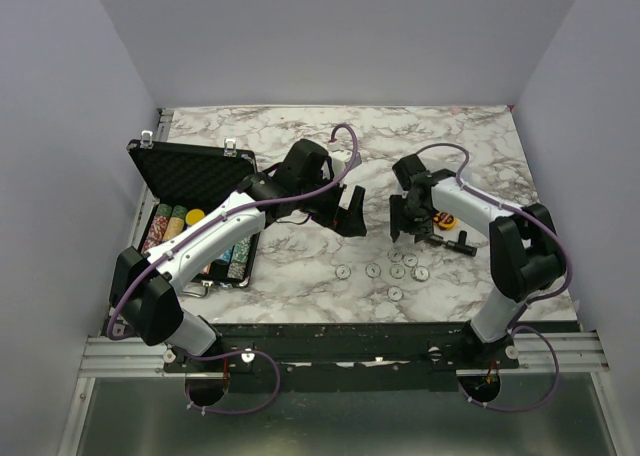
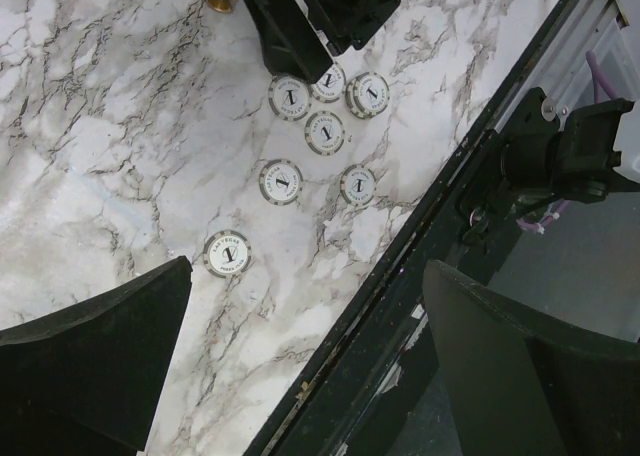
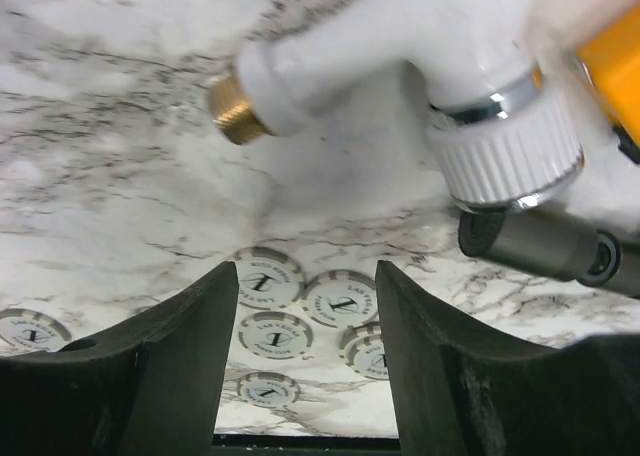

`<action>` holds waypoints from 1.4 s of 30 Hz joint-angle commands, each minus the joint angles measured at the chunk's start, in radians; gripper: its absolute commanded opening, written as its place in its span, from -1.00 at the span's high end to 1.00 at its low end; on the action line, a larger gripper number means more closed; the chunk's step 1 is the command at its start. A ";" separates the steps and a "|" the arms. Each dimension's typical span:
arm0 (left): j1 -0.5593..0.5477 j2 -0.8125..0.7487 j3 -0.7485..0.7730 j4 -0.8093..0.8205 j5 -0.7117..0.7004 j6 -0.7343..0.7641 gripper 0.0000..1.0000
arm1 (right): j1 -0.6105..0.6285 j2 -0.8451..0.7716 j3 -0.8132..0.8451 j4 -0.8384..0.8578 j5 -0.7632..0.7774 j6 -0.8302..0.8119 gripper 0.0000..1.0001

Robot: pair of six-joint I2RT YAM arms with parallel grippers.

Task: Pack up texas hold em set

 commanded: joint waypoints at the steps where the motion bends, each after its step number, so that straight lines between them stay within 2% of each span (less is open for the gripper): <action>1: -0.003 -0.010 -0.010 0.013 -0.005 0.016 -0.97 | 0.038 0.044 0.056 0.028 -0.003 -0.065 -0.21; 10: -0.001 -0.011 -0.010 0.013 -0.008 0.016 -0.97 | 0.072 0.085 0.049 0.015 -0.034 -0.100 -0.05; 33: -0.001 -0.014 -0.010 0.015 0.000 0.015 -0.97 | 0.149 0.105 -0.035 -0.012 0.024 -0.073 -0.06; 42: -0.002 -0.016 -0.012 0.014 -0.006 0.016 -0.97 | 0.149 0.144 -0.015 0.005 0.032 -0.059 0.09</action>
